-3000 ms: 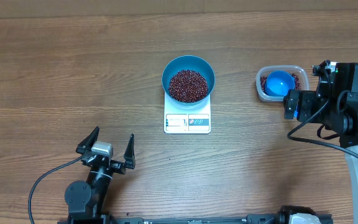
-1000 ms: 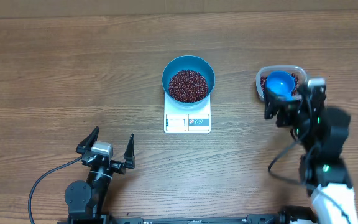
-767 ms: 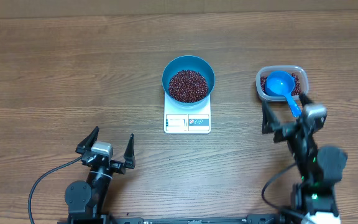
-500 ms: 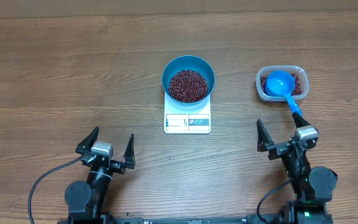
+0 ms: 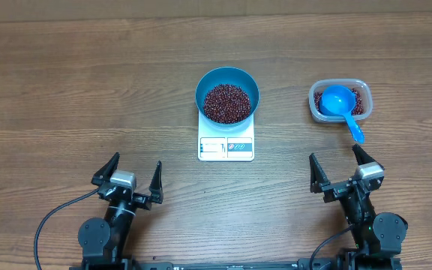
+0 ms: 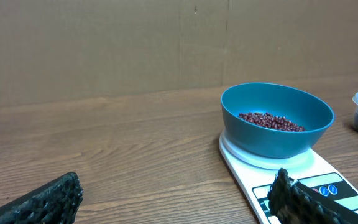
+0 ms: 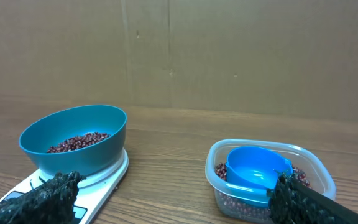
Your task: Scoop item into bowl and weigh 150g on scale
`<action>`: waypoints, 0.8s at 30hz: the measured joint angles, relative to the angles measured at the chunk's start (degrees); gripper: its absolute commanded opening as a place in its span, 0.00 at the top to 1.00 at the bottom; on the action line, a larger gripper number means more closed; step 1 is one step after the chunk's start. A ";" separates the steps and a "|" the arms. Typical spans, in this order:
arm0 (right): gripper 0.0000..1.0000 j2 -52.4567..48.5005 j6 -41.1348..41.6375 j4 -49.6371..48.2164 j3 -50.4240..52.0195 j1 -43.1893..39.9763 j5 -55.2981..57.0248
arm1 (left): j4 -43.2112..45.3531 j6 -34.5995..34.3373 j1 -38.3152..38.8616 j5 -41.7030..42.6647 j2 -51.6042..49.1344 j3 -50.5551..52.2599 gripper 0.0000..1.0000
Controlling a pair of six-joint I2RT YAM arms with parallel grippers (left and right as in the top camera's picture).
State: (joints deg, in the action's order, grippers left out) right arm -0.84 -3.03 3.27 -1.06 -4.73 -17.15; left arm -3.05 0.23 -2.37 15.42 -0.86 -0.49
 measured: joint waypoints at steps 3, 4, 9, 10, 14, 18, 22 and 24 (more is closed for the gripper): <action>0.00 0.00 0.00 0.09 0.00 0.00 0.07 | 0.00 0.00 0.00 0.00 0.00 0.00 0.00; 0.00 0.00 0.00 0.20 0.00 0.00 0.13 | 0.00 0.00 0.00 0.00 0.00 0.00 0.01; 0.00 0.00 -0.04 0.37 0.00 0.00 0.24 | 0.00 0.00 0.00 -0.02 0.00 0.00 0.00; 0.00 0.00 -0.04 0.37 0.00 0.00 0.39 | 0.00 0.00 0.00 -0.02 0.00 0.00 0.00; 0.00 0.00 -0.17 0.39 0.00 0.00 1.07 | 0.00 0.00 0.00 0.00 0.02 0.00 0.00; 0.00 0.00 -0.20 0.39 0.00 0.00 1.14 | 0.00 0.00 0.00 0.00 0.00 0.00 0.01; 0.00 0.00 -0.20 0.39 0.00 0.00 1.33 | 0.00 0.00 0.00 0.00 0.00 0.00 0.00; 0.00 0.00 -0.24 0.37 0.00 0.00 1.49 | 0.00 0.00 0.00 0.00 0.00 0.00 0.01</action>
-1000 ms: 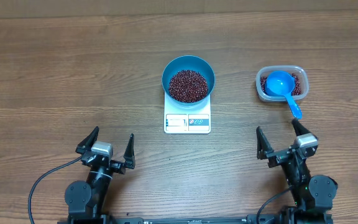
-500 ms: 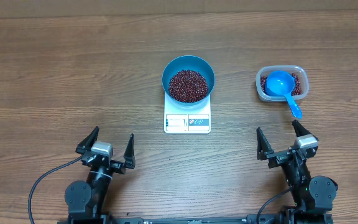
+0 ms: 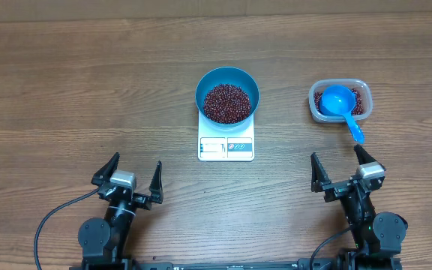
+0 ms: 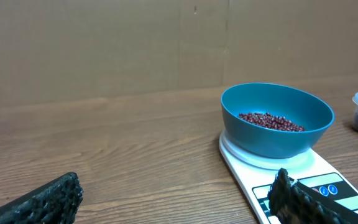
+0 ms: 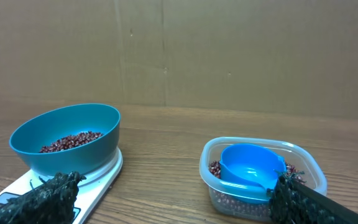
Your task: Scoop item into bowl and weigh 150g on scale
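A teal bowl (image 3: 227, 94) holding red beans sits on a white scale (image 3: 226, 147) at the table's middle. At the back right a clear plastic tub (image 3: 339, 100) of red beans carries a blue scoop (image 3: 338, 100), its handle (image 3: 355, 129) sticking out over the near rim. My left gripper (image 3: 126, 178) rests open near the front left, well short of the scale. My right gripper (image 3: 345, 172) stands open near the front right, just in front of the tub, with nothing between its fingers. The bowl (image 4: 276, 118) shows in the left wrist view, and the tub (image 5: 261, 177) in the right wrist view.
A brown cardboard wall (image 4: 104, 43) closes off the far side of the wooden table (image 3: 88, 90). Black cables (image 3: 51, 217) trail from the arm bases at the front edge.
My right gripper has shifted a touch to the right, so bowl and tub sit slightly further left in its view. Nothing else has changed.
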`<action>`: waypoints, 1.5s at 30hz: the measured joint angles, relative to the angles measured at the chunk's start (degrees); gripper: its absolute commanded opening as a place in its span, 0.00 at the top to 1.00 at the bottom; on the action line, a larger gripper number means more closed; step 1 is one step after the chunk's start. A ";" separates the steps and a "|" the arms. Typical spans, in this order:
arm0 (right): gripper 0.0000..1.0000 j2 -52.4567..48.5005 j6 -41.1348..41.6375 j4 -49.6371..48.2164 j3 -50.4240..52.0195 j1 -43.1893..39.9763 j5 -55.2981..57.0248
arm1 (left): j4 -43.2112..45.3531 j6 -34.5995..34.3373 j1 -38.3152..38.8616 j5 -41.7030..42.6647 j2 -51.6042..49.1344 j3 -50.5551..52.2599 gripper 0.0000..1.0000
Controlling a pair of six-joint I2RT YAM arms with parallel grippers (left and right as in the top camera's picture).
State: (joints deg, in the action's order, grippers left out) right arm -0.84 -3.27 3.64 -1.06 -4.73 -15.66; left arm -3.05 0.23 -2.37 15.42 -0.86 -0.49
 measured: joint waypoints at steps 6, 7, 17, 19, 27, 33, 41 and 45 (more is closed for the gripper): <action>0.00 0.00 -0.72 0.02 0.00 0.00 0.02 | 0.00 0.00 0.00 0.00 0.00 0.00 0.01; 0.00 0.00 -0.81 0.04 0.00 0.00 0.02 | 0.00 0.00 0.00 0.00 0.00 0.00 0.00; 0.00 0.00 -1.03 0.04 0.00 0.00 0.02 | 0.00 0.00 0.00 0.00 0.00 0.00 0.00; 0.00 0.00 -1.07 0.00 0.00 0.00 0.02 | 0.00 0.00 0.00 0.00 0.02 0.00 0.00; 0.00 0.00 -1.09 0.02 0.00 0.00 0.02 | 0.00 0.00 0.00 -0.02 0.00 0.00 0.00; 0.00 0.00 -1.20 0.00 0.00 0.00 0.02 | 0.00 0.00 0.00 0.00 0.00 0.00 0.00; 0.00 0.00 -1.25 -0.02 0.00 0.00 0.04 | 0.00 0.00 0.00 0.00 0.00 0.00 0.01; 0.00 0.00 -1.25 0.02 0.00 0.00 0.00 | 0.00 0.00 0.00 0.00 0.00 0.00 0.01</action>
